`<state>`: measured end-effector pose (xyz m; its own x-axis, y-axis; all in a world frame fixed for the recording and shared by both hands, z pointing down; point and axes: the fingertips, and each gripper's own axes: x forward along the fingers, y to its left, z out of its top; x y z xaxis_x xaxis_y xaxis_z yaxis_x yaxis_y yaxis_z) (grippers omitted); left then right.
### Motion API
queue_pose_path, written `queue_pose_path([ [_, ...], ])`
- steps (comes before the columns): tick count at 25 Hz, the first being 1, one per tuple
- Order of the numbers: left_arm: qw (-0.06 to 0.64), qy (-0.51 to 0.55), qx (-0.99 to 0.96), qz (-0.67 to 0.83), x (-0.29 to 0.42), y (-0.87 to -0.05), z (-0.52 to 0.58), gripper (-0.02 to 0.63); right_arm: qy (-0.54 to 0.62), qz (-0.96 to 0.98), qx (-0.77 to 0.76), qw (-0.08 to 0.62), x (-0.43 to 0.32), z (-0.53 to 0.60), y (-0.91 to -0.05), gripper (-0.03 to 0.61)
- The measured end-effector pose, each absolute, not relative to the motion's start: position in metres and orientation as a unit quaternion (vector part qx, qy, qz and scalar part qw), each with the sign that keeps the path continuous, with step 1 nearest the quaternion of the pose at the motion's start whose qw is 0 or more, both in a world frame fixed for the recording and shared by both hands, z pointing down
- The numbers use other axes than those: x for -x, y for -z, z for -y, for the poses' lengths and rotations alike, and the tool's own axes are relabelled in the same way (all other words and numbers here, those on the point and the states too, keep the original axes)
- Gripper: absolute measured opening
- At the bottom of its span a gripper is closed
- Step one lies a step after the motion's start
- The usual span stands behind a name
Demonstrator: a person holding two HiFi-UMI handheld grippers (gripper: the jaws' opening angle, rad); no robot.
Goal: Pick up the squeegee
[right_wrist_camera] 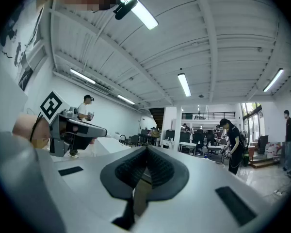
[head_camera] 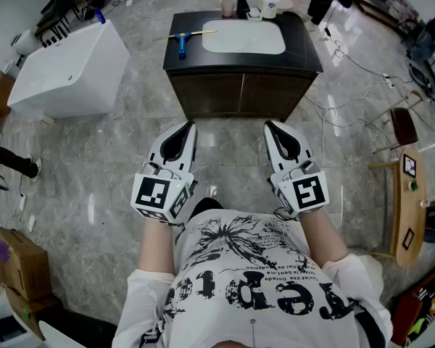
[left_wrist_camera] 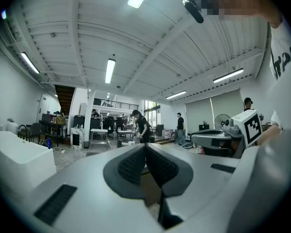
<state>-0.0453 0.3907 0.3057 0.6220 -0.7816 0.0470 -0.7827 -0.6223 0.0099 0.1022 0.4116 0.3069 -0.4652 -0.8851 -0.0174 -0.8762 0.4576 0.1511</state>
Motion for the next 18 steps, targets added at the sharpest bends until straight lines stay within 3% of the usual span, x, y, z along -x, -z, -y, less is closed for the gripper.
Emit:
queue_pose_path([
  [14, 0.036, -0.013, -0.899, 0.437, 0.025, -0.318, -0.383, 0.014, 0.078, 0.848, -0.523, 0.019, -0.122, -0.404, -0.311, 0.014],
  [15, 0.038, -0.005, -0.897, 0.44, 0.024, -0.317, -0.379, 0.077, 0.077, 0.848, -0.524, 0.016, -0.124, -0.4, -0.311, 0.014],
  [16, 0.036, 0.002, -0.895, 0.445, 0.023, -0.317, -0.374, 0.266, 0.077, 0.848, -0.524, 0.016, -0.126, -0.397, -0.312, 0.014],
  [17, 0.033, 0.003, -0.892, 0.452, 0.023, -0.316, -0.369, 0.353, 0.078, 0.848, -0.523, 0.018, -0.127, -0.393, -0.312, 0.014],
  [18, 0.029, 0.001, -0.888, 0.459, 0.023, -0.316, -0.364, 0.353, 0.079, 0.849, -0.522, 0.02, -0.128, -0.39, -0.313, 0.014],
])
